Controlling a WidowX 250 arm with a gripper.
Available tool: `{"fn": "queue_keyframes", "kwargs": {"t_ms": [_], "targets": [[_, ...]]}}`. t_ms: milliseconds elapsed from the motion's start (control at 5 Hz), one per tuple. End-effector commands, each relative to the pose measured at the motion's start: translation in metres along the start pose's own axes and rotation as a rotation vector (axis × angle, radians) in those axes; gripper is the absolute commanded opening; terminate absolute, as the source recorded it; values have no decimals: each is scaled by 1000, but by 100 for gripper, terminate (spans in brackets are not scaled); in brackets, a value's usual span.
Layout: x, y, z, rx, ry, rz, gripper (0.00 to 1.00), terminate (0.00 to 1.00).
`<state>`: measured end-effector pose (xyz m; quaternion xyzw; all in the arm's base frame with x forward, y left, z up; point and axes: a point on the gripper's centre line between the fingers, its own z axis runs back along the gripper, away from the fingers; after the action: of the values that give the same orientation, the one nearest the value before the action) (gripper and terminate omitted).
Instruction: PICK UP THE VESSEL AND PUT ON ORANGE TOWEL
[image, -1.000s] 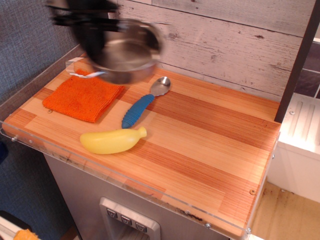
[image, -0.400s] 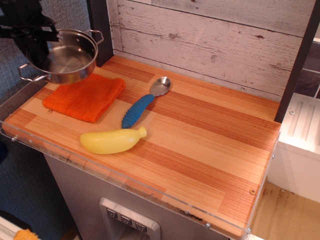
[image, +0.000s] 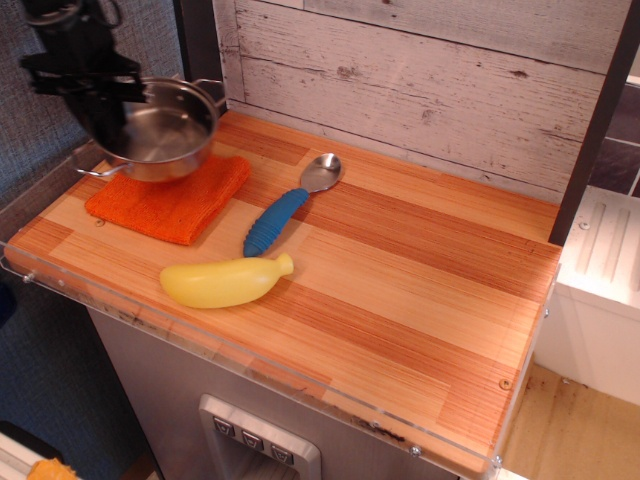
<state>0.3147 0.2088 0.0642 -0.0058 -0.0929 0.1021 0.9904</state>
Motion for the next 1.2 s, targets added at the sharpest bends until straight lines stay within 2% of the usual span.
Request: {"fn": "queue_keyframes", "kwargs": {"t_ms": [0,400,600,800,1000], "targets": [[1,-14,-1,12,1,-24,0,0],[-10,-1,-3,48,38,4,0,0],[-11,-1,-5,42,53,5,0,0],[-11,-4,-9,45,72,22,100,0],[-11,-6,-8,51,73,30,100,0]]}}
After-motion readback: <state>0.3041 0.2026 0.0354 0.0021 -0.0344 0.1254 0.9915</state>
